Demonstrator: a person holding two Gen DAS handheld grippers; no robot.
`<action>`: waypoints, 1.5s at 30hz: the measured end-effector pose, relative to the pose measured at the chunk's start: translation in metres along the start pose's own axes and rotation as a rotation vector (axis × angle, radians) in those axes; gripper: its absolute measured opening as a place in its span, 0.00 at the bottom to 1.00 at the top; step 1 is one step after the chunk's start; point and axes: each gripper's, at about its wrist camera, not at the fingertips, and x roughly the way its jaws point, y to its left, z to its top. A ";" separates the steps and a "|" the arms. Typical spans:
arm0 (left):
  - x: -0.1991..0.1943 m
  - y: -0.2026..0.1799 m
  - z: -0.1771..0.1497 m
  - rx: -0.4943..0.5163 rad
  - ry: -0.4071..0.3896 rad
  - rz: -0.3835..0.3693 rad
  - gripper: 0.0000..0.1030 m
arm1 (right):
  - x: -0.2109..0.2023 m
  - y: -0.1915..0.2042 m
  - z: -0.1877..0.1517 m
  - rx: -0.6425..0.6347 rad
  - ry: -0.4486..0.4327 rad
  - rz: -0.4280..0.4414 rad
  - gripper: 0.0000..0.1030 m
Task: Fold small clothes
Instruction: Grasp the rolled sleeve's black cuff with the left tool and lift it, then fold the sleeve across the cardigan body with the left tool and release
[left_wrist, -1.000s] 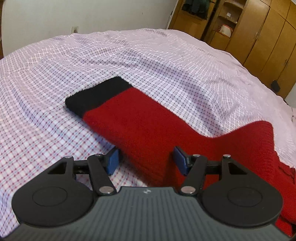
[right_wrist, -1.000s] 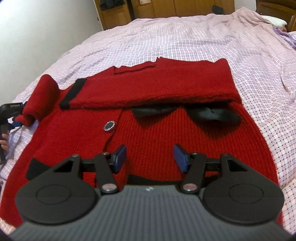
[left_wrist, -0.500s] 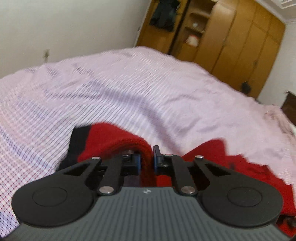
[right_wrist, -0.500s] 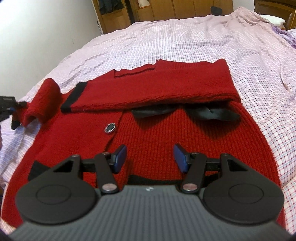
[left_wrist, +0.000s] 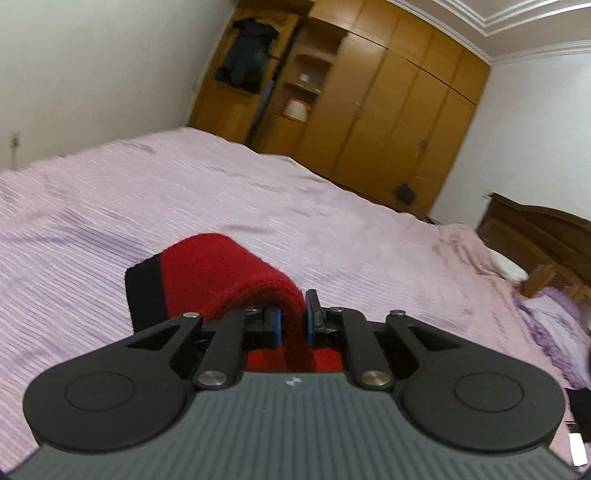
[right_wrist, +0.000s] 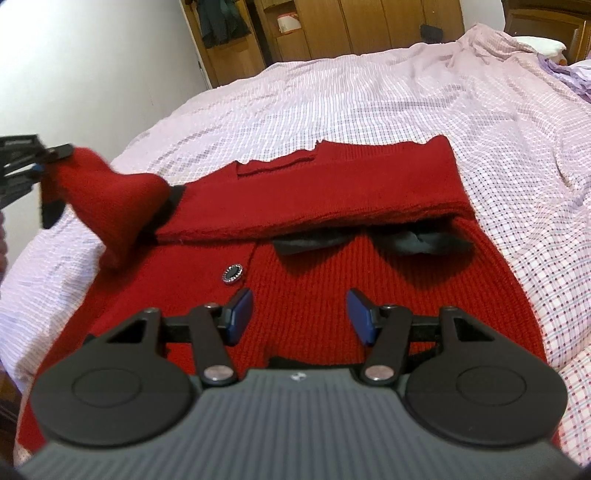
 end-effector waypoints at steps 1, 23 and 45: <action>0.005 -0.009 -0.004 0.002 0.012 -0.015 0.13 | -0.001 -0.001 0.000 0.002 -0.002 0.002 0.57; 0.087 -0.084 -0.106 0.099 0.292 -0.121 0.14 | -0.006 -0.027 -0.004 0.097 -0.025 0.002 0.57; 0.003 -0.062 -0.106 0.239 0.372 -0.049 0.62 | -0.004 0.026 0.031 -0.115 -0.036 0.065 0.57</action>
